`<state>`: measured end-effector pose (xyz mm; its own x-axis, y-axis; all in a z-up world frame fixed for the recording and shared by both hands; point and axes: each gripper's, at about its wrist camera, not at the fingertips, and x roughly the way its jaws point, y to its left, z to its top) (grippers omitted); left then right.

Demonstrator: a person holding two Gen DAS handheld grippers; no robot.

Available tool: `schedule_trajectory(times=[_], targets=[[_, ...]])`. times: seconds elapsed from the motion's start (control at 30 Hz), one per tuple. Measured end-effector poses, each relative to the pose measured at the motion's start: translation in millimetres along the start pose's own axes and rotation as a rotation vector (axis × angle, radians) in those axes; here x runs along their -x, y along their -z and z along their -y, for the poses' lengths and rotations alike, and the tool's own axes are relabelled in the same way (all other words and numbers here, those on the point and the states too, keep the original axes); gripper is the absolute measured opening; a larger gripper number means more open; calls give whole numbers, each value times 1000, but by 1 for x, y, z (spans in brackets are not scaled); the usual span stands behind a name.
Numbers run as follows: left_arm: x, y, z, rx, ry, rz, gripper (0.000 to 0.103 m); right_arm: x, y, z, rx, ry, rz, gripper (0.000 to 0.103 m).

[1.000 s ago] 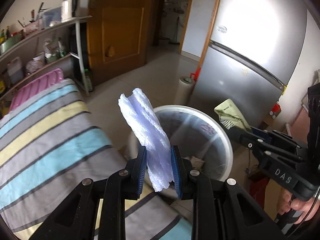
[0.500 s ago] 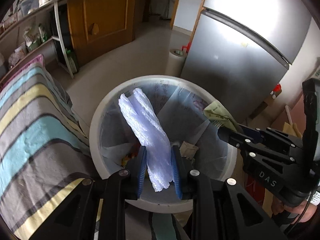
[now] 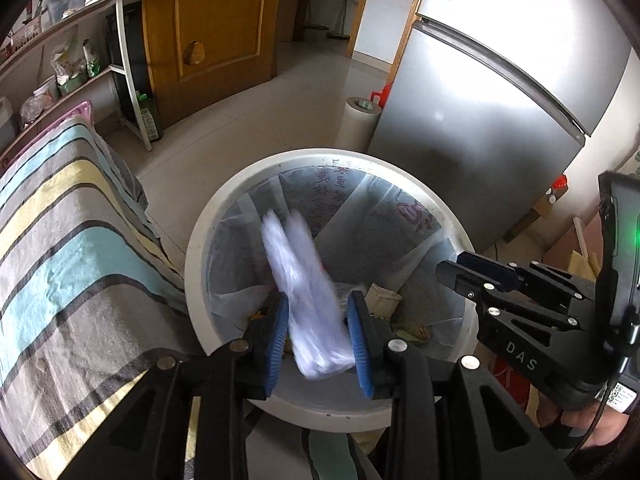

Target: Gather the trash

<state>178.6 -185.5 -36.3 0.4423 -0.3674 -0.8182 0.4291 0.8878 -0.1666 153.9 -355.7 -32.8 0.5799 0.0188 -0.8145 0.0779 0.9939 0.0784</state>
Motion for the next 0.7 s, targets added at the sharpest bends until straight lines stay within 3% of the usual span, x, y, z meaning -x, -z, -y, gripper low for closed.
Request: schedule_trajectory(times=[0.1,0.27,0.7], targets=[[4,1,-2,1,-13,12,47,2,2,-2,-3,-1,7,29],[16,3,-3,1,-21,41,56,15,4,-5,-9,-8,37,37],[82,28,-4,-4,-87,193,64,84,26,-35,-5,-6,184,46]])
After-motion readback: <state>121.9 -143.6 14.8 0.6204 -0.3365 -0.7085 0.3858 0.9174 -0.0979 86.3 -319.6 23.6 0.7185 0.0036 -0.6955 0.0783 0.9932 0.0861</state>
